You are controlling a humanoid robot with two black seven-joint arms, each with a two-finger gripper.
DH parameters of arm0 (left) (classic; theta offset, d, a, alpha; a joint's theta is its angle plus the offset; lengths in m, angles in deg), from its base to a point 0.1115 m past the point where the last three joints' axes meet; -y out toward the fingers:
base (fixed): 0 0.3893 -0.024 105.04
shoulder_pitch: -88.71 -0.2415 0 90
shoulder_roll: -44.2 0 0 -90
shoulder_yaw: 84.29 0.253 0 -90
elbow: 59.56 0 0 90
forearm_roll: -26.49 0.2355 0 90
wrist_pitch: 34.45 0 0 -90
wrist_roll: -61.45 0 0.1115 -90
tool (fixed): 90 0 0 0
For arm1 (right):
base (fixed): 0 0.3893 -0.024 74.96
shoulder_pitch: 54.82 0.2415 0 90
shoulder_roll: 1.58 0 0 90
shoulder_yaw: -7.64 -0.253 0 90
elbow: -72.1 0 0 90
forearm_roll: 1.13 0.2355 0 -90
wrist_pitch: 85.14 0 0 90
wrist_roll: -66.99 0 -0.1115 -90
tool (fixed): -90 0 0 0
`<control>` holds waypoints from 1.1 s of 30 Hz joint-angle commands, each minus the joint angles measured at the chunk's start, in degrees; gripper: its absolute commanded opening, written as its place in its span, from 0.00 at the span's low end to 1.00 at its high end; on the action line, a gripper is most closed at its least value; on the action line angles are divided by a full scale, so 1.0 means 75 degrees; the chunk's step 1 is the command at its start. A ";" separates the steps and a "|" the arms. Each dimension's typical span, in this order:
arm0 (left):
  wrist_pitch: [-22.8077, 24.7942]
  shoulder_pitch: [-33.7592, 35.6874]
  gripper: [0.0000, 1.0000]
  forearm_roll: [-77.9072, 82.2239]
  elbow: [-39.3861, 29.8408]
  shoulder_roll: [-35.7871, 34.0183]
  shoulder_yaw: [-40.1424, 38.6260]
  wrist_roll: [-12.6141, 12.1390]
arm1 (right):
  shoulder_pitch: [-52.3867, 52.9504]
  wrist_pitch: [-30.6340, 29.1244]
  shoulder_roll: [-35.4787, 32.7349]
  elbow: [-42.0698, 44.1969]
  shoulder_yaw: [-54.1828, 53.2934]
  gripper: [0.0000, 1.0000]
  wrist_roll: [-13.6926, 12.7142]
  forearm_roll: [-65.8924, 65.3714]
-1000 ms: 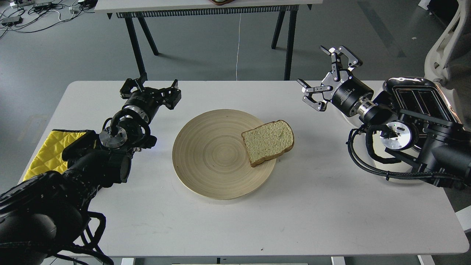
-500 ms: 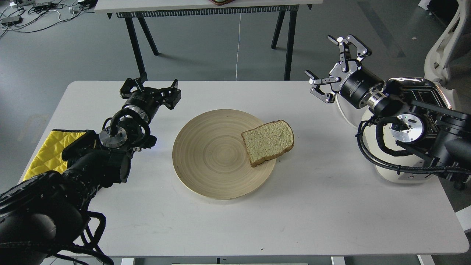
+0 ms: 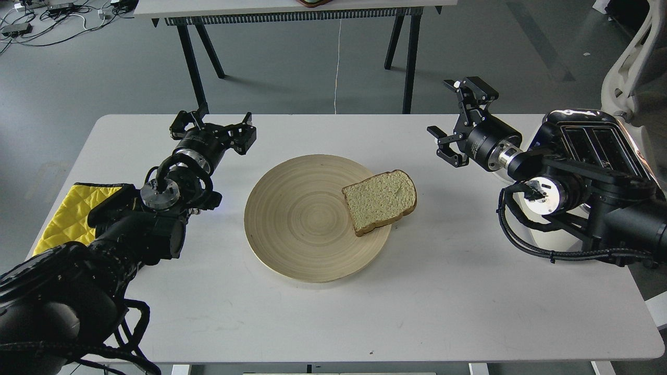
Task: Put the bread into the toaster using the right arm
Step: 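Move the right gripper from beside the toaster toward the bread slice, then lower the open right gripper onto the bread slice edge and close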
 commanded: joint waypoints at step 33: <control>0.0000 0.0007 1.00 0.0000 0.0000 0.0004 -0.0002 -0.0006 | -0.0118 0.2770 0.1058 -0.0171 0.2029 0.80 -0.0972 -0.2470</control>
